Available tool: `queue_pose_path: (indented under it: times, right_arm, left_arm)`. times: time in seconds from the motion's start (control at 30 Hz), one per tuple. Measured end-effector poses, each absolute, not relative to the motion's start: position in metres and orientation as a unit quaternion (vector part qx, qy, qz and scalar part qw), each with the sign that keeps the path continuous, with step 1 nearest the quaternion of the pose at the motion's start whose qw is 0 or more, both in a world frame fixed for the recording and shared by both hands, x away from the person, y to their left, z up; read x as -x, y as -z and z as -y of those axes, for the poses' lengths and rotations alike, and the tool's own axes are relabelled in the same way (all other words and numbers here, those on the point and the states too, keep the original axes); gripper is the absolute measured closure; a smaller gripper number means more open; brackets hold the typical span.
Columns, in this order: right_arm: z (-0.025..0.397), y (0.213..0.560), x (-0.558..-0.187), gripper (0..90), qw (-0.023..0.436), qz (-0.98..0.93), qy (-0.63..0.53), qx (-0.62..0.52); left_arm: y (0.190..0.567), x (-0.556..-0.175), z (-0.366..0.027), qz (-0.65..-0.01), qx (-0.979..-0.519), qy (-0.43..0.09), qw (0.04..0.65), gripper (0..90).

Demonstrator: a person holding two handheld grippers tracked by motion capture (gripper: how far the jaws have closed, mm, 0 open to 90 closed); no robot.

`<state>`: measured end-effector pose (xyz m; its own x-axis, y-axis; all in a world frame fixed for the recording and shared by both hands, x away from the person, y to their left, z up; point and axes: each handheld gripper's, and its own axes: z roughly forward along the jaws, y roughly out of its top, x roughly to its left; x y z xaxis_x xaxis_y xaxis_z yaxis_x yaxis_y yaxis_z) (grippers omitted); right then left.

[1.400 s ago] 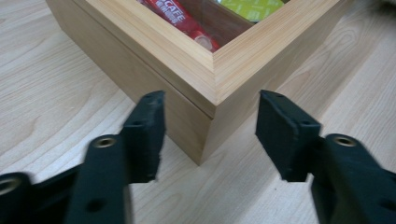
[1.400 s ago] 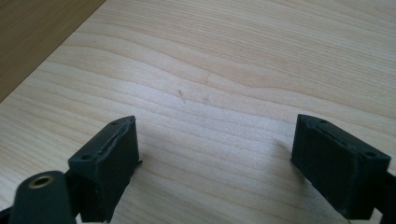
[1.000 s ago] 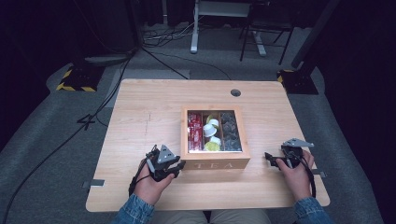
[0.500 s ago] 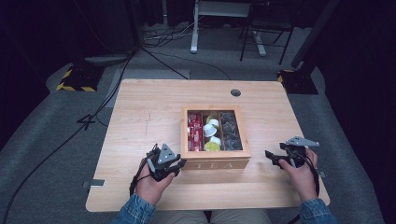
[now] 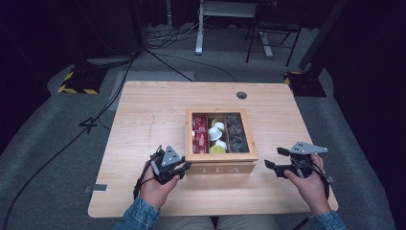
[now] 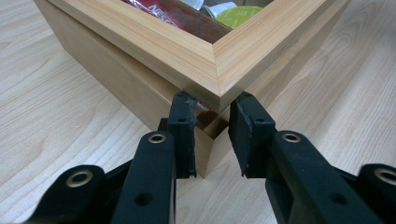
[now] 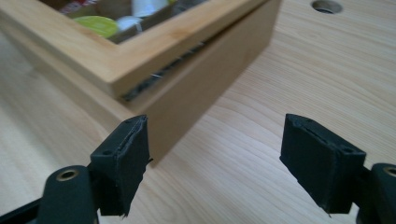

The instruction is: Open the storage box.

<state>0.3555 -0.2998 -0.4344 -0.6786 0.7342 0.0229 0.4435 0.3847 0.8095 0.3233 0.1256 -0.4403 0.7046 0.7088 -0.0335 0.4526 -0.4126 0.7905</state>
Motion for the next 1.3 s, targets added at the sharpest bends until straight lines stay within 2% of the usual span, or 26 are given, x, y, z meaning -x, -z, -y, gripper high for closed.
queue_pose_path:
  times: [0.2,0.53,0.93,1.17,1.3]
  right_arm:
    - [0.279,0.433,-0.353,23.5,0.148,-0.827,-0.431,-0.33]
    - [0.257,0.44,-0.36,28.1,0.161,-0.831,-0.431,-0.313]
    - [0.253,0.44,-0.363,25.2,0.195,-0.83,-0.431,-0.297]
    - [0.253,0.433,-0.364,24.9,0.2,-0.828,-0.435,-0.29]
    - [0.253,0.426,-0.365,25.0,0.206,-0.823,-0.444,-0.287]
  left_arm:
    - [0.44,-0.323,-0.125,-0.352,-0.825,-0.156,0.414,70.9]
    - [0.44,-0.323,-0.125,-0.352,-0.825,-0.157,0.413,69.9]
    - [0.44,-0.323,-0.125,-0.348,-0.824,-0.166,0.416,68.9]
    - [0.437,-0.322,-0.135,-0.356,-0.823,-0.179,0.405,61.5]
    - [0.439,-0.324,-0.148,-0.387,-0.82,-0.183,0.38,57.1]
